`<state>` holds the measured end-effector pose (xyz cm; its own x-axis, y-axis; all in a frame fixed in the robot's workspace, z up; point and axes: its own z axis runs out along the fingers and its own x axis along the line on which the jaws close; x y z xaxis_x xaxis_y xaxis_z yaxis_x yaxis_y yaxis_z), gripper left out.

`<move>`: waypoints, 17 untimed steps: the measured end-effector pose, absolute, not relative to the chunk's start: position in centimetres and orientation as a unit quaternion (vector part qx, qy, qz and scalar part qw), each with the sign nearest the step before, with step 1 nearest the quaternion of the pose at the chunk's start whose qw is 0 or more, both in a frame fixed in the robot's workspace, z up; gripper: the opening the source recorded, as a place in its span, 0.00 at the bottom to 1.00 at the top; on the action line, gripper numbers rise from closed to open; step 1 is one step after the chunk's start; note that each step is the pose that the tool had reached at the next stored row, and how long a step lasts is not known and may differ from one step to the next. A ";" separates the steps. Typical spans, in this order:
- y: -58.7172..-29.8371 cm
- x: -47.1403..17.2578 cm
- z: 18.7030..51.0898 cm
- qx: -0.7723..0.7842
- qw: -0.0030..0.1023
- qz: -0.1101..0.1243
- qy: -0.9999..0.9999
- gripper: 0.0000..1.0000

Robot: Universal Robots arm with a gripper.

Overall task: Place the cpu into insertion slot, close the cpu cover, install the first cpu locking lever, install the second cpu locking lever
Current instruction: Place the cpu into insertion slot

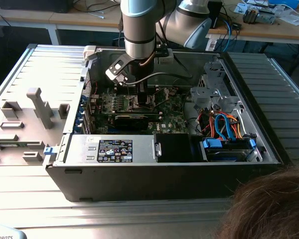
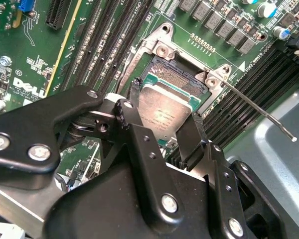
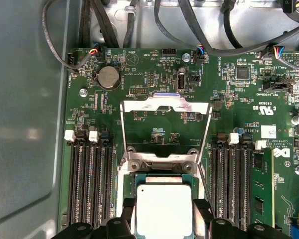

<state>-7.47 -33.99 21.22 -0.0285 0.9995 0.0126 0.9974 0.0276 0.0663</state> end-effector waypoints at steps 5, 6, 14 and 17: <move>-34.0 -7.5 21.1 0.697 0.019 0.028 0.717 0.54; -34.0 -7.5 21.1 0.697 0.019 0.028 0.717 0.54; -33.9 -7.5 20.9 0.697 0.019 0.028 0.716 0.54; -33.9 -7.8 20.9 0.698 0.019 0.028 0.715 0.54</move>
